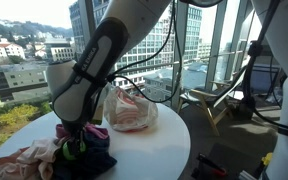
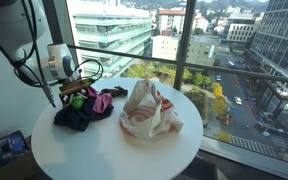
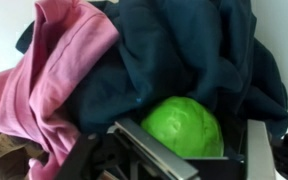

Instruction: Remove the object and apple from the plastic and put them on the table

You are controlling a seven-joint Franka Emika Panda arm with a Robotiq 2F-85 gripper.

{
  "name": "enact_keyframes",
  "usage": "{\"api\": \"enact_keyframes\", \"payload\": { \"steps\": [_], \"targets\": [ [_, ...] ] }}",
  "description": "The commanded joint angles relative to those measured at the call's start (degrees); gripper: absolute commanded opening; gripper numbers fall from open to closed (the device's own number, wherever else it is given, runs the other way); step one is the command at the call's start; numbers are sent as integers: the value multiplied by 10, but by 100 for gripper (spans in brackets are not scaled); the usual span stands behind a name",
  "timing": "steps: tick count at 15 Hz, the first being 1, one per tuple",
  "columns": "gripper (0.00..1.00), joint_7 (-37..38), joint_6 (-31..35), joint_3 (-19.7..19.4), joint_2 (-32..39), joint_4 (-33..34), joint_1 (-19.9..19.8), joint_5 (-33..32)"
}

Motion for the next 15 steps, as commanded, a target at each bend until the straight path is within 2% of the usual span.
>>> {"api": "enact_keyframes", "payload": {
  "steps": [1, 6, 11, 15],
  "targets": [
    [100, 16, 28, -9, -7, 6, 5, -9],
    [100, 102, -26, -51, -124, -40, 24, -45],
    [100, 110, -180, -45, -227, -63, -12, -16],
    [100, 102, -231, -50, -281, -102, -45, 21]
  ]
}}
